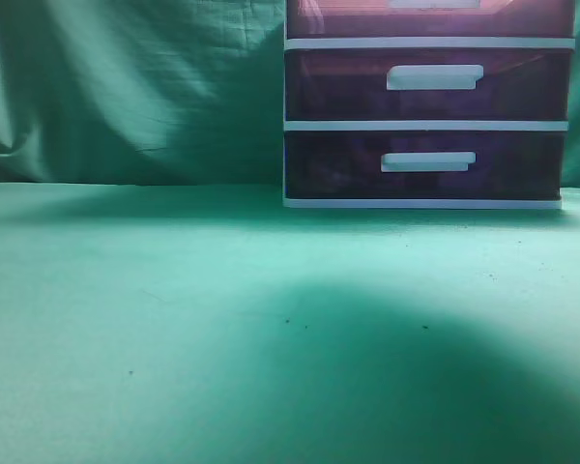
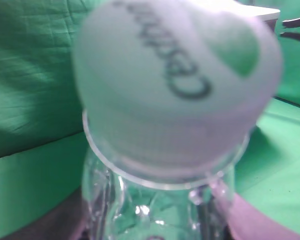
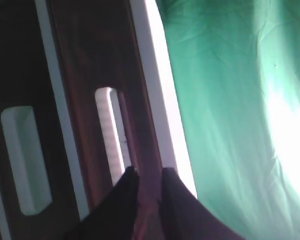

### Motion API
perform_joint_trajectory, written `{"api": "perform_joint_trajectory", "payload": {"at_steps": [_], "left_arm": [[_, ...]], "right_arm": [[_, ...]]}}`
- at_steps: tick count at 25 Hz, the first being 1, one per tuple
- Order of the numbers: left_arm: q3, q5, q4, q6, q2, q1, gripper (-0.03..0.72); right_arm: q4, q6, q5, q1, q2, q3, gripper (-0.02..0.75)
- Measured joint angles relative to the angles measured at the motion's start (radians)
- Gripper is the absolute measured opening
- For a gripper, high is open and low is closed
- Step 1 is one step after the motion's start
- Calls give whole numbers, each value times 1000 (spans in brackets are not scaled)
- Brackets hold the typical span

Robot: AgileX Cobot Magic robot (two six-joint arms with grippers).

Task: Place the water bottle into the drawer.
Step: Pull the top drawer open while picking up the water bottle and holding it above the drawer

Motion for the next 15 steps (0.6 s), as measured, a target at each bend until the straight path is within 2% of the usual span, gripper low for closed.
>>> {"api": "perform_joint_trajectory", "payload": {"at_steps": [6, 10, 11, 15], "left_arm": [[0, 6, 0, -1, 0, 0, 285], [0, 7, 2, -2, 0, 0, 285], [0, 8, 11, -2, 0, 0, 285], [0, 8, 23, -2, 0, 0, 285]], "right_arm": [[21, -2, -52, 0, 107, -85, 354], [27, -20, -57, 0, 181, -144, 349], [27, -21, -57, 0, 195, -155, 389], [27, -40, -58, 0, 252, -198, 375]]}}
